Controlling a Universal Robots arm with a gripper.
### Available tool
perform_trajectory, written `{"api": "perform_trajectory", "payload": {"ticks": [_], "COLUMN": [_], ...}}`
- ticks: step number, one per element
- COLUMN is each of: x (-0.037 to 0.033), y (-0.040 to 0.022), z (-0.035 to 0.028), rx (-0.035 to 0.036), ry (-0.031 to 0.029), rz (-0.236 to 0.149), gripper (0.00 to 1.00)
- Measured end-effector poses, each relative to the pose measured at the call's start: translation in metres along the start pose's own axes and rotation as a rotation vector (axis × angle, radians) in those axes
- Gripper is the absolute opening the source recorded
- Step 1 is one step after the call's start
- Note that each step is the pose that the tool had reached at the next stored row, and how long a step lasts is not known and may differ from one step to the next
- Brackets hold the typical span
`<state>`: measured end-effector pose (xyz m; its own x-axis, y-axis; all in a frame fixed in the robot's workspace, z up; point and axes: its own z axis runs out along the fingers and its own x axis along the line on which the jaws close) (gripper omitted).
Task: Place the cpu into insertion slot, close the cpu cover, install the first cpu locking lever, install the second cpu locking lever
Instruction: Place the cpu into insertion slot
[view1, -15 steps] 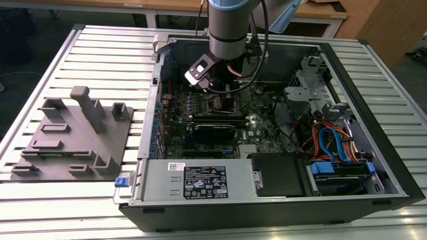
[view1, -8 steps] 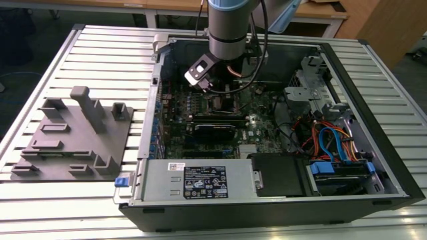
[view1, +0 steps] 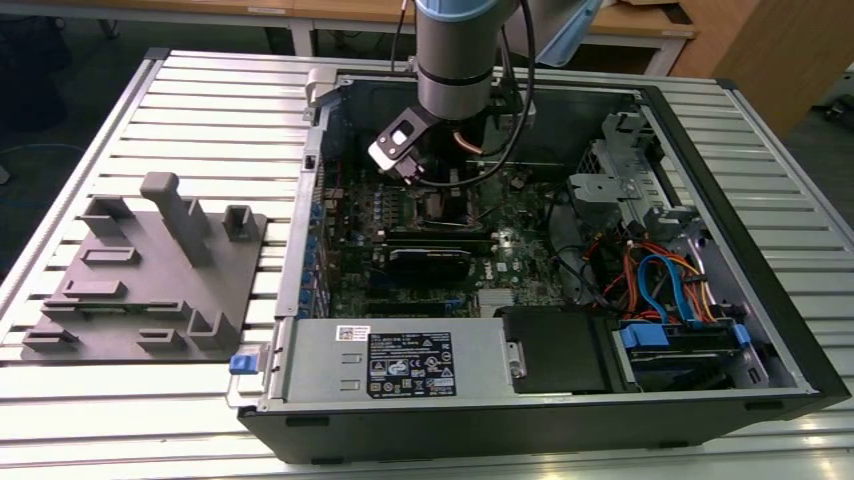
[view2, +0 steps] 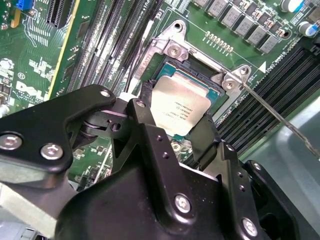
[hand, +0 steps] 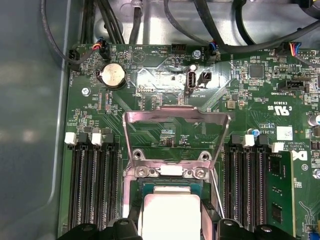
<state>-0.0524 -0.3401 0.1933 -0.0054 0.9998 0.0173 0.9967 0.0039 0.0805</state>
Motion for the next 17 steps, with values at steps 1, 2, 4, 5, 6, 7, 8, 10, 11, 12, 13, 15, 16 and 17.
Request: {"api": "perform_trajectory", "payload": {"ticks": [1,2,4,5,6,7,8,10,11,12,13,15,16,17], "x": [0.0,0.0,0.0,0.0,0.0,0.0,-0.0001,-0.0001,-0.0001,-0.0001,0.0,0.0,0.0,0.0], "y": [0.0,0.0,-0.0001,-0.0001,-0.0002,-0.0002,-0.0003,-0.0003,-0.0003,-0.0003,-0.0003,-0.0003,-0.0003,-0.0003], "z": [0.0,0.0001,0.0006,0.001,0.0016,0.0021,0.0027,0.003,0.0031,0.0031,0.0032,0.0032,0.0032,0.0032], "rx": [0.0,-0.0001,-0.0001,-0.0001,0.0,0.0003,0.0003,0.0003,0.0002,0.0001,0.0,-0.0001,0.0,0.0], "ry": [0.0,0.0001,0.0008,0.0013,0.0016,0.0018,0.0019,0.0019,0.002,0.0022,0.0023,0.0023,0.0024,0.0024], "rz": [0.0,0.0,0.0,0.0,0.0,0.001,0.0,0.0,0.0,0.0,0.0,0.0,0.0,0.0], "gripper": [0.54,0.54,0.54,0.54,0.54,0.54,0.54,0.54,0.54,0.54,0.54,0.54,0.54,0.54]}}
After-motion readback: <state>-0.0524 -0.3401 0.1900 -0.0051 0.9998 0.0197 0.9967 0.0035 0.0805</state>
